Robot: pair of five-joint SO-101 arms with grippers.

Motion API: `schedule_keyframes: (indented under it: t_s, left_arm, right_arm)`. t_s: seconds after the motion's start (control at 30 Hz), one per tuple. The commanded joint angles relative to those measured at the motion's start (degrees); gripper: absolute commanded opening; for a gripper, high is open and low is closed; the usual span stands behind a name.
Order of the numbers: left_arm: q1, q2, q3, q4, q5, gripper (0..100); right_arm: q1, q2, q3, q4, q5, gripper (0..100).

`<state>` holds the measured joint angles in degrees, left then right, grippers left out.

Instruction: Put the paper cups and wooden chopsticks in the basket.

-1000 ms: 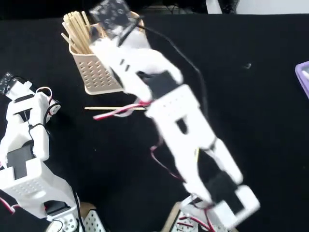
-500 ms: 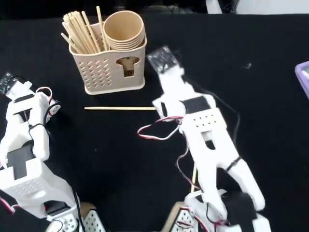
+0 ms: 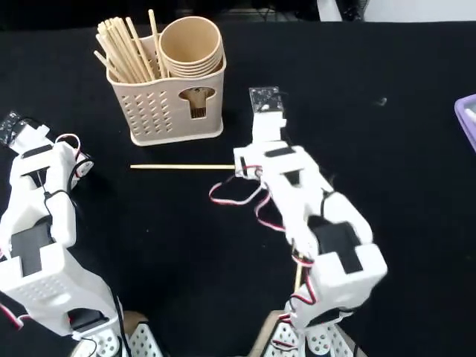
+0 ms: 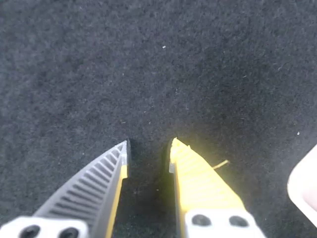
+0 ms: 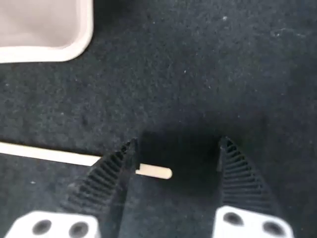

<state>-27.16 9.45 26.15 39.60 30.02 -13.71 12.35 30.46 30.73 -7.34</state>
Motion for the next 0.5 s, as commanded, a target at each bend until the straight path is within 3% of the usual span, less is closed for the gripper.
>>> schedule_keyframes:
  t_s: [0.0,0.13,0.33,0.47]
  left_arm:
    - [1.5,0.0,-0.5,-0.6,0.5,15]
    - [1.5,0.0,-0.5,-0.6,0.5,15]
    - [1.4,0.0,-0.4,-0.6,0.5,15]
    - [1.4,0.0,-0.4,-0.6,0.5,15]
  right_arm:
    - [-1.0,0.4,-7.0,10.4,-0.4,25.4]
    - [-1.6,0.4,-9.3,21.3,0.1,24.4]
    - [-2.5,0.3,-8.2,24.6,8.0,9.5]
    - [-3.6,-1.5,-8.0,29.8,12.6,12.9]
